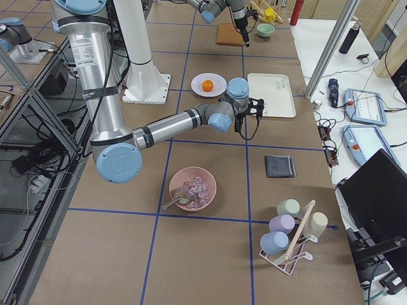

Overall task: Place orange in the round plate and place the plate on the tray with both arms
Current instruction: 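Withdraw the left gripper from the plate while the right gripper reaches toward the plate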

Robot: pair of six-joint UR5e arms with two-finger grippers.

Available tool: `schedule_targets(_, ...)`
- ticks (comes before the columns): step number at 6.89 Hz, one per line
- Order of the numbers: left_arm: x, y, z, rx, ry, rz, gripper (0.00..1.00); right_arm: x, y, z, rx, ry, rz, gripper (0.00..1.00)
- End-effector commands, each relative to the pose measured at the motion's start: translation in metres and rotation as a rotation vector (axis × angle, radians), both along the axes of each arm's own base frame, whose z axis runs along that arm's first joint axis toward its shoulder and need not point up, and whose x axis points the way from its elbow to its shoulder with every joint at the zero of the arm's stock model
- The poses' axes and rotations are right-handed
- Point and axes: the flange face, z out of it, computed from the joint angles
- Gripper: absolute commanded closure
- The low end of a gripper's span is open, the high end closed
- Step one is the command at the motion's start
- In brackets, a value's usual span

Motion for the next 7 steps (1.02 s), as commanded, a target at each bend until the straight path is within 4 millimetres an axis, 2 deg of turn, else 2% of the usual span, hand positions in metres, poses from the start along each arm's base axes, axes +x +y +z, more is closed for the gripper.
schedule_targets(1, -0.044, -0.019, 0.033, -0.002, -0.035, -0.047, 0.01, -0.079, 0.033, -0.019, -0.016, -0.175, 0.107, 0.0)
schedule_targets(2, -0.066, -0.018, 0.06, 0.096, -0.124, 0.081, 0.01, -0.117, 0.049, -0.04, -0.025, -0.213, 0.105, 0.0)
schedule_targets(3, -0.084, -0.015, 0.078, 0.057, -0.091, 0.176, 0.01, -0.156, 0.074, -0.05, -0.012, -0.231, 0.125, 0.0)
schedule_targets(4, -0.094, -0.018, 0.086, 0.029, -0.071, 0.185, 0.01, -0.173, 0.092, -0.06, -0.035, -0.31, 0.153, 0.0)
schedule_targets(5, -0.096, -0.019, 0.089, 0.023, -0.073, 0.182, 0.01, -0.184, 0.103, -0.052, -0.027, -0.371, 0.149, 0.0)
schedule_targets(6, -0.097, -0.021, 0.092, 0.018, -0.077, 0.178, 0.01, -0.203, 0.116, -0.037, -0.023, -0.38, 0.156, 0.0)
schedule_targets(7, -0.105, -0.028, 0.104, -0.003, -0.086, 0.164, 0.01, -0.222, 0.127, -0.035, -0.011, -0.407, 0.175, 0.0)
